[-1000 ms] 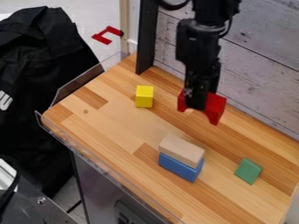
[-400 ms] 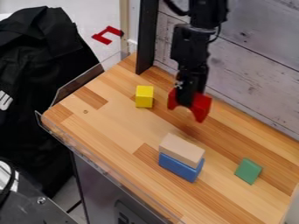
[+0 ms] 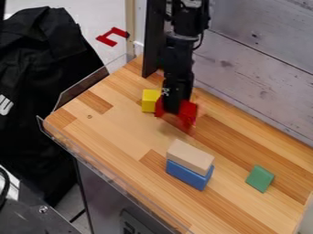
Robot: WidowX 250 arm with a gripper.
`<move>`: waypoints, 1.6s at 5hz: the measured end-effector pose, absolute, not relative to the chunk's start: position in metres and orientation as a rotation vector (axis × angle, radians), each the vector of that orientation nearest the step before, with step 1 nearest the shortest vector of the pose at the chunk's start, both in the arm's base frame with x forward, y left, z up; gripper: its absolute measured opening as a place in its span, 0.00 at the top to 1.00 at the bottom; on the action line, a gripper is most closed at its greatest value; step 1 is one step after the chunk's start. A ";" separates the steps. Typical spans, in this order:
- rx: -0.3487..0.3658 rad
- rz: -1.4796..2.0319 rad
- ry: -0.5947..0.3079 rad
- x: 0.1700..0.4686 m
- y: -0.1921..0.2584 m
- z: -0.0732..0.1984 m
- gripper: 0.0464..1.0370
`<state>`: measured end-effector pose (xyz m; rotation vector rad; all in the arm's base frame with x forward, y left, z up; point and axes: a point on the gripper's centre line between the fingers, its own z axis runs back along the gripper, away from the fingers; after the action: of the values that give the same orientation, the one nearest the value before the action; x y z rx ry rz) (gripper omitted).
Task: Move the red arch to the left side
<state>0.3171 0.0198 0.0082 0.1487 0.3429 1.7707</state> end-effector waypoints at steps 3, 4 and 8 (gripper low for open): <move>0.196 1.717 0.372 0.328 0.015 -0.009 0.48; 0.194 1.686 0.369 0.329 0.002 -0.008 0.48; 0.211 1.635 0.365 0.320 -0.012 -0.019 0.03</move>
<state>0.3205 -0.0116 -0.0195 0.2114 0.3653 1.6348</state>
